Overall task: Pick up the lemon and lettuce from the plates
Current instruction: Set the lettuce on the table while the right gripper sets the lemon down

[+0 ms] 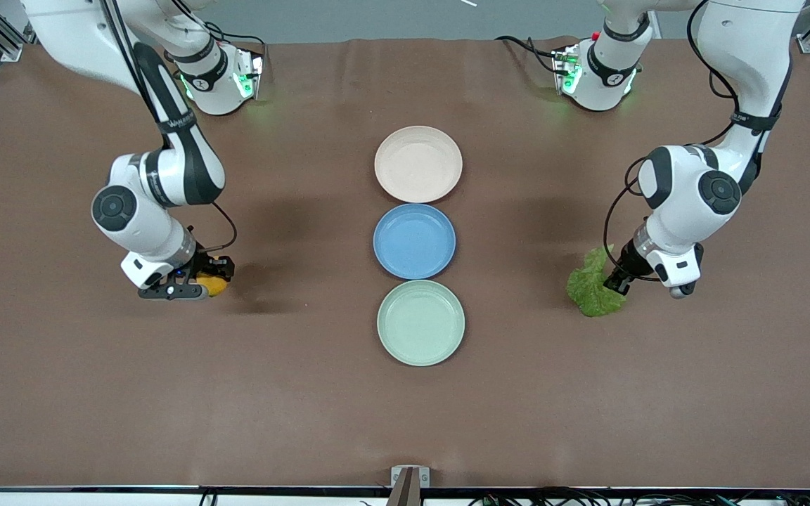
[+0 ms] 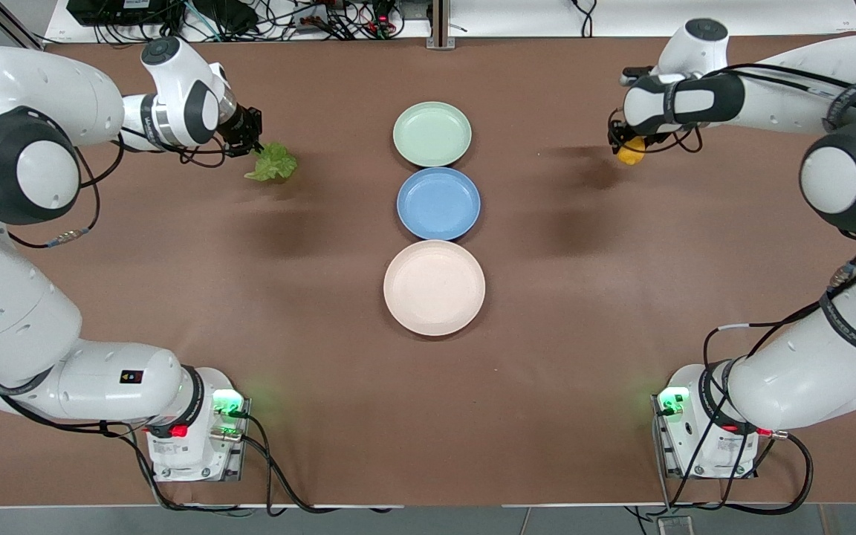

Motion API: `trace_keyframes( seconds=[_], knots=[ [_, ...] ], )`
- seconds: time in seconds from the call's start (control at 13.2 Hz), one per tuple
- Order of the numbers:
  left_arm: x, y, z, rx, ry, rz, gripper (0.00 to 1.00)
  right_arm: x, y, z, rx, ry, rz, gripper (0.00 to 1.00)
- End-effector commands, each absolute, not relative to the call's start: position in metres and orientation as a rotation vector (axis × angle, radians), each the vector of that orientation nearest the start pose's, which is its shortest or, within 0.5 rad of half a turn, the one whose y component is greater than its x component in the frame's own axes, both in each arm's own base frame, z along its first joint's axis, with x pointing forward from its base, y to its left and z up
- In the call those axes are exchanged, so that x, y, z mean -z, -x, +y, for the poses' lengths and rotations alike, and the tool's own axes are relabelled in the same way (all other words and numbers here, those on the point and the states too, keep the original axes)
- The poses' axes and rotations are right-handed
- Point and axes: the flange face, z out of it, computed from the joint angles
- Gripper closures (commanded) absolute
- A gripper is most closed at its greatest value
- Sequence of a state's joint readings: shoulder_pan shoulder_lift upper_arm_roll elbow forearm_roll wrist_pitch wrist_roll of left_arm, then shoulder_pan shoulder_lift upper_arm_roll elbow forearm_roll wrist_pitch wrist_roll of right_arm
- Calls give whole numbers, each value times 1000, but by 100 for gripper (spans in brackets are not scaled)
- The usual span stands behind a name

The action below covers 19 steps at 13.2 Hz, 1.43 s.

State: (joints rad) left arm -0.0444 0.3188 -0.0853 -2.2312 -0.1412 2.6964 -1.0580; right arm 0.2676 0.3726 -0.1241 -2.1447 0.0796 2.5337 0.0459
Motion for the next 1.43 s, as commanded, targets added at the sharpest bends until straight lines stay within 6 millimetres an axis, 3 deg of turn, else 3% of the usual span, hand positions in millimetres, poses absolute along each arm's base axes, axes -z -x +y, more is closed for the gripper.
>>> trace_keyframes(
  seconds=[0.0,0.08,0.15,0.23,0.3,0.38,0.45,0.68,0.75,0.83,0.98,1.21,1.36],
  knots=[
    [-239,-557,-61,116,2854,-1680,84,-204,-572,63,44,3141,-159,98],
    [-240,-558,-61,127,2865,-1659,39,-197,-572,54,32,3141,-172,97],
    [-243,-561,-61,149,2913,-1561,15,-193,-571,54,22,3142,-174,96],
    [-248,-565,-61,179,2962,-1461,6,-188,-570,52,15,3144,-172,94],
    [-252,-567,-61,198,3001,-1378,1,-186,-570,52,13,3145,-172,78],
    [-256,-567,-60,205,3028,-1307,1,-184,-569,52,8,3145,-172,31],
    [-262,-568,-59,208,3053,-1239,1,-185,-570,51,13,3145,-170,0],
    [-283,-565,-56,144,3149,-876,1,-203,-579,48,41,3141,-156,0],
    [-297,-562,-40,111,3174,-737,1,-224,-587,47,41,3137,-153,0],
    [-317,-559,-22,105,3201,-581,1,-248,-600,42,-14,3131,-136,0],
    [-358,-547,-10,76,3232,-304,1,-308,-629,37,-182,3115,-128,0],
    [-427,-546,-3,38,3247,-155,1,-371,-649,36,-228,3108,-130,0],
    [-495,-554,-8,-27,3239,-95,1,-405,-655,28,-256,3103,-110,0]
  ],
)
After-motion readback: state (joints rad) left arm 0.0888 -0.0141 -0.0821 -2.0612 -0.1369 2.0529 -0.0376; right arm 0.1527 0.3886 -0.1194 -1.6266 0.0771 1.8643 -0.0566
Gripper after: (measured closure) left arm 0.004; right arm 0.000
